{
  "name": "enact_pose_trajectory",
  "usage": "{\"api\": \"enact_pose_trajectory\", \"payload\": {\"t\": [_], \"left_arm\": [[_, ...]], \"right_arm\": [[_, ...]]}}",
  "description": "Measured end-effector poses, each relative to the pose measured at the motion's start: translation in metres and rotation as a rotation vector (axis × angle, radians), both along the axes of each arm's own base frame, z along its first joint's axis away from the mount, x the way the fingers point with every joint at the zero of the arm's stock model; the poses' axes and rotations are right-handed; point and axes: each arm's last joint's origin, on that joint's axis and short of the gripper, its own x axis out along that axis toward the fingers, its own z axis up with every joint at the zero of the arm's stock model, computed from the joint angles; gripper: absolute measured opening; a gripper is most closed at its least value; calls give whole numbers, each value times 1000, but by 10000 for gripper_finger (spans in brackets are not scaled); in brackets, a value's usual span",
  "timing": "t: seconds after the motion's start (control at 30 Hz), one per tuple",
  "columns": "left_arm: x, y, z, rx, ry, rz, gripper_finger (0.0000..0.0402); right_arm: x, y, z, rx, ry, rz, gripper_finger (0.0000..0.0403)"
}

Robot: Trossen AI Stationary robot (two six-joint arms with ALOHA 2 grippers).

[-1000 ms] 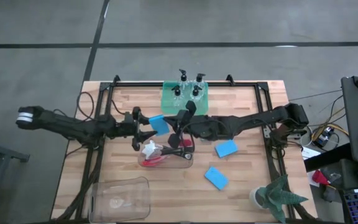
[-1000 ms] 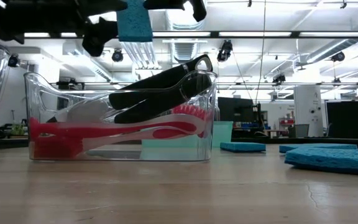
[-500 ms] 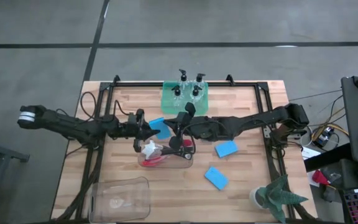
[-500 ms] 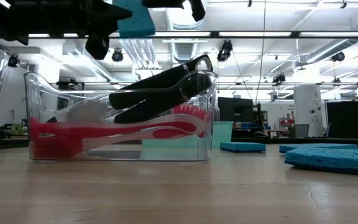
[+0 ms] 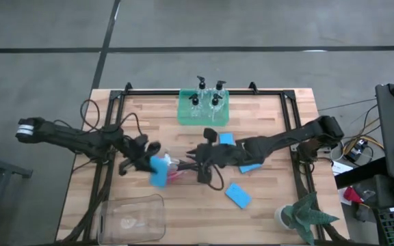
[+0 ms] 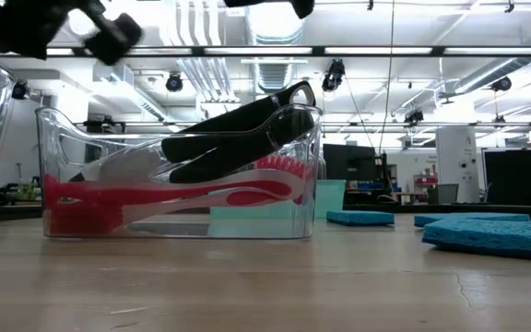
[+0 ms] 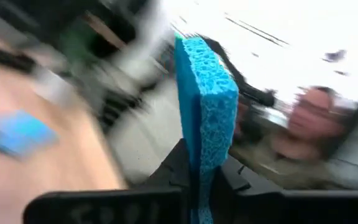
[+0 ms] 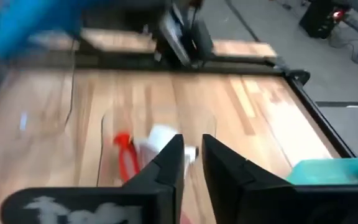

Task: Pick & Place Kitchen Sink Supplies
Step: Put the blue sponge into the bottom transparent bin

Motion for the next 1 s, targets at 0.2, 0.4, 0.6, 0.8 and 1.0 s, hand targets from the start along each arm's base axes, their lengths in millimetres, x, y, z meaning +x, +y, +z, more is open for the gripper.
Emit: {"api": "enact_pose_trajectory", "payload": {"t": [0.2,0.4,0.6,0.8,1.0], "left_arm": [[-11,-11,-18,-162,422,-200,11],[-22,-32,-39,-160,819,-239,14],[-28,-57,-33,-121,874,-208,11],[-31,-79,-29,-64,917,-143,16],[-27,-94,-35,13,959,-99,18]], "right_arm": [[-9,9,-12,-37,118,3,83],[-16,3,-18,-89,179,-139,90],[-18,1,-18,-125,192,-172,77],[-37,-5,-9,-144,268,-212,64],[-64,-13,13,-84,244,-264,53]]}}
